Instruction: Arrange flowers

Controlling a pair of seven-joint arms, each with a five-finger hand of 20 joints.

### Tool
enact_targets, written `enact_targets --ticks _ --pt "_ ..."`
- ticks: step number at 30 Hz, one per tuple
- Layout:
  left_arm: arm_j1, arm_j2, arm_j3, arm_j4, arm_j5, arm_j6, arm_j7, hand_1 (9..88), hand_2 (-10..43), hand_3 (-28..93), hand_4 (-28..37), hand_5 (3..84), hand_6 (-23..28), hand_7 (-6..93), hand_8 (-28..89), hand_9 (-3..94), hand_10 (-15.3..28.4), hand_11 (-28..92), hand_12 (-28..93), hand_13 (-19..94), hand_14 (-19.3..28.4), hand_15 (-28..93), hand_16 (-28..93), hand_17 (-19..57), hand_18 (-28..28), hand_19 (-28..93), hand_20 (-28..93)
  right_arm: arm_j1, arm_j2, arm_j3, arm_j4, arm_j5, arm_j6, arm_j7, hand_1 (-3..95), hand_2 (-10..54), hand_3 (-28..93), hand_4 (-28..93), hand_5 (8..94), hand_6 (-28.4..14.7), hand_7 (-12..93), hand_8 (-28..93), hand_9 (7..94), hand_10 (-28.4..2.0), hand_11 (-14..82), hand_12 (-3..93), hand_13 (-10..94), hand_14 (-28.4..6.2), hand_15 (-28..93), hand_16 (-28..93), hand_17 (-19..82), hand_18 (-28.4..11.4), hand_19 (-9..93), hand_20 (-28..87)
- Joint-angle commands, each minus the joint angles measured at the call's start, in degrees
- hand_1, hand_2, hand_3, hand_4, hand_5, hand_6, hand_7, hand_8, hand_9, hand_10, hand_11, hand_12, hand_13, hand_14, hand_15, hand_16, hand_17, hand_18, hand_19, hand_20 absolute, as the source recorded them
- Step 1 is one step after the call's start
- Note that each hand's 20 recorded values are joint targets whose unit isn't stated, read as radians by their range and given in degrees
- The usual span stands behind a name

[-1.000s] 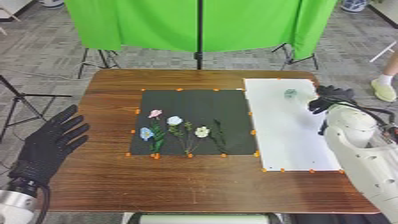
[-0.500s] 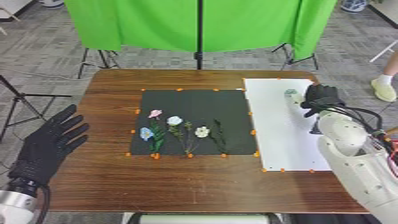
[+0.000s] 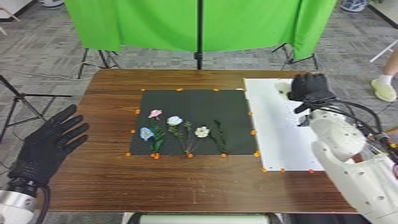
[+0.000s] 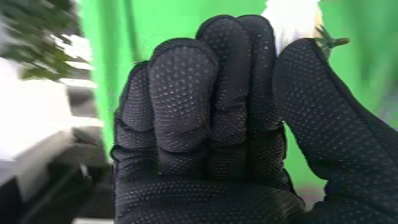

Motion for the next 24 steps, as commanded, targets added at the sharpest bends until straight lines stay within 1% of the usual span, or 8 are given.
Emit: enact_targets --ticks 1,4,5,11,15,17,20,24 --pt "0.14 0.24 0.75 0.29 -0.08 -0.19 -0.39 25.5 0.2 70 -28.2 24.4 1.6 20.7 -12 19.8 9.7 21 15 14 12.2 33 -1 -11.8 18.3 40 7 7.41 -4.92 -9.91 -0.05 -4.17 -0.56 -8.16 44.0 -8.0 84 -28 76.7 2.7 41 -11 86.8 -4.1 28.6 35.7 78 -1.6 59 23 26 -16.6 76 37" --pt "-0.1 0.64 1.21 0.47 -0.21 0.0 -0.34 25.5 0.1 70 -28.2 24.4 1.6 20.7 -12 19.7 9.7 21 15 14 12.2 33 -1 -11.8 18.3 40 7 10.69 -6.55 -14.02 2.99 -5.03 -0.96 -9.78 43.8 -8.1 84 -28 76.5 2.8 41 -11 86.7 -4.2 28.5 35.9 78 -1.5 59 23 26 -16.5 76 37" --pt "0.13 0.54 1.17 0.3 -0.23 0.17 -0.36 25.5 0.2 70 -28.2 24.4 1.6 20.7 -12 19.7 9.7 21 15 14 12.2 33 -1 -11.8 18.3 40 7 11.63 -7.26 -15.09 4.19 -5.6 -1.32 -10.7 43.8 -8.0 84 -28 76.5 2.8 41 -11 86.6 -4.2 28.4 36.0 78 -1.5 59 23 26 -16.6 76 37" --pt "0.31 0.46 1.15 0.17 -0.18 0.33 -0.18 25.5 0.2 70 -28.2 24.4 1.6 20.8 -12 19.7 9.7 21 15 14 12.1 33 -1 -11.8 18.3 40 7 15.14 -9.74 -19.56 8.82 -8.23 -0.68 -12.81 43.7 -7.8 84 -28 76.1 3.1 41 -12 86.5 -4.1 28.4 36.0 78 -1.4 59 23 26 -16.4 76 37" --pt "0.48 0.22 1.05 0.14 -0.15 0.32 -0.3 25.4 0.2 70 -28.2 24.4 1.6 20.9 -12 19.8 9.7 21 15 14 12.2 33 -1 -11.8 18.3 40 7 15.63 -10.92 -20.89 10.32 -10.37 -0.15 -13.77 43.6 -7.6 83 -28 75.8 3.1 41 -12 86.4 -4.0 28.5 35.9 78 -1.4 59 23 26 -16.4 76 37" --pt "0.32 0.28 1.1 0.17 -0.13 0.04 -0.43 25.5 0.2 70 -28.2 24.4 1.6 20.9 -12 19.8 9.7 21 15 14 12.2 33 -1 -11.8 18.3 40 7 15.55 -11.21 -21.26 10.75 -10.49 -0.91 -13.63 43.8 -7.4 83 -28 75.7 3.2 41 -12 86.2 -4.0 28.5 35.9 78 -1.2 59 23 26 -16.4 76 37" --pt "-0.34 0.48 1.35 0.46 -0.05 -0.21 -0.6 25.5 0.2 70 -28.2 24.5 1.6 20.9 -12 19.8 9.7 21 15 14 12.2 33 -1 -11.8 18.3 40 7 14.99 -10.91 -21.67 10.75 -11.7 -0.24 -13.3 43.9 -7.3 83 -28 75.4 3.2 41 -13 85.9 -3.9 28.2 35.9 78 -1.1 59 23 26 -16.3 76 37" --pt "-0.32 0.5 1.09 0.51 -0.05 -0.43 -0.82 25.4 0.2 70 -28.2 24.4 1.6 20.8 -12 19.8 9.7 21 15 14 12.2 33 -1 -11.8 18.3 40 7 14.75 -10.63 -22.54 10.88 -13.35 0.37 -13.08 44.0 -7.1 82 -28 75.3 3.2 41 -13 85.7 -3.6 27.6 35.6 77 -1.1 59 23 26 -16.3 76 37"
